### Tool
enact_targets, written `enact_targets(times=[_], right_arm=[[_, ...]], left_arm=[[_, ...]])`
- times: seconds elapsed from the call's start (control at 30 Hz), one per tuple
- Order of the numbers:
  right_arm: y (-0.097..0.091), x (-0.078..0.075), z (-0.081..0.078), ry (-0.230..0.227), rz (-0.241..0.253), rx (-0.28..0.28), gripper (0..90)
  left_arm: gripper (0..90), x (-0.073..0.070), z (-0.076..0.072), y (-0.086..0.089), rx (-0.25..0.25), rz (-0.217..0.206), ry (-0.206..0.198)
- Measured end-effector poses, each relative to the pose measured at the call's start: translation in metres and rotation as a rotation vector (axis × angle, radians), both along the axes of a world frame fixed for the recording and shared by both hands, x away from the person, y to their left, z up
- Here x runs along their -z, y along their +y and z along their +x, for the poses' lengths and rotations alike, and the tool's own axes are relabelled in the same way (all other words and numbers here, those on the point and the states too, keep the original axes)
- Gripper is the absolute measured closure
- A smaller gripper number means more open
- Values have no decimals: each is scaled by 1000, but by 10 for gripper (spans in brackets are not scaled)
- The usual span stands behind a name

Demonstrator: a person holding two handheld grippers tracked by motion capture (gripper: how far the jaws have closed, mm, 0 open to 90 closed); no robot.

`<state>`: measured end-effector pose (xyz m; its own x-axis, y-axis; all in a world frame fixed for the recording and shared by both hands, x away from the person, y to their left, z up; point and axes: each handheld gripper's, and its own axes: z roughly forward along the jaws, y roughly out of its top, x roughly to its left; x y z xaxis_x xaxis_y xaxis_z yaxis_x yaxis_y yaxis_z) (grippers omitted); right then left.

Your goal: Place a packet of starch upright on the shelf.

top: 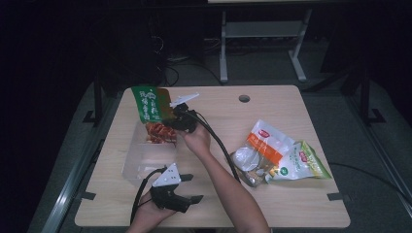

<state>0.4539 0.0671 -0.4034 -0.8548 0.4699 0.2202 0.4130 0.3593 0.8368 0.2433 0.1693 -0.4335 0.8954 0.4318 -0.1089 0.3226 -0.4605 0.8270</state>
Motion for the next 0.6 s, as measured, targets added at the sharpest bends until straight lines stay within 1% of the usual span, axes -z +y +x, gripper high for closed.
enact_targets(times=[0.03,0.1,0.13,0.17,0.2,0.27,0.33,0.43,0.5,0.6], right_arm=[[-4,2,1,9,16,-1,887],[-10,3,3,35,27,-1,884],[-11,4,4,39,28,-5,879],[-13,3,4,44,19,-6,864],[-13,1,4,39,11,-5,847],[-16,-3,3,23,13,3,800],[-19,-9,2,17,37,5,766],[-25,-16,1,20,28,9,708],[-30,-19,0,36,22,2,655],[-37,-23,-1,39,12,-1,616]], left_arm=[[231,0,0,0,0,0,-1],[232,0,1,0,1,0,2],[232,0,1,0,1,1,2],[232,0,1,0,1,1,1],[232,0,1,0,1,1,0],[231,0,0,0,0,1,0],[231,0,0,0,2,1,0],[231,0,0,-1,5,2,3],[231,0,-1,-2,7,5,2],[230,1,-1,-3,12,8,2]])
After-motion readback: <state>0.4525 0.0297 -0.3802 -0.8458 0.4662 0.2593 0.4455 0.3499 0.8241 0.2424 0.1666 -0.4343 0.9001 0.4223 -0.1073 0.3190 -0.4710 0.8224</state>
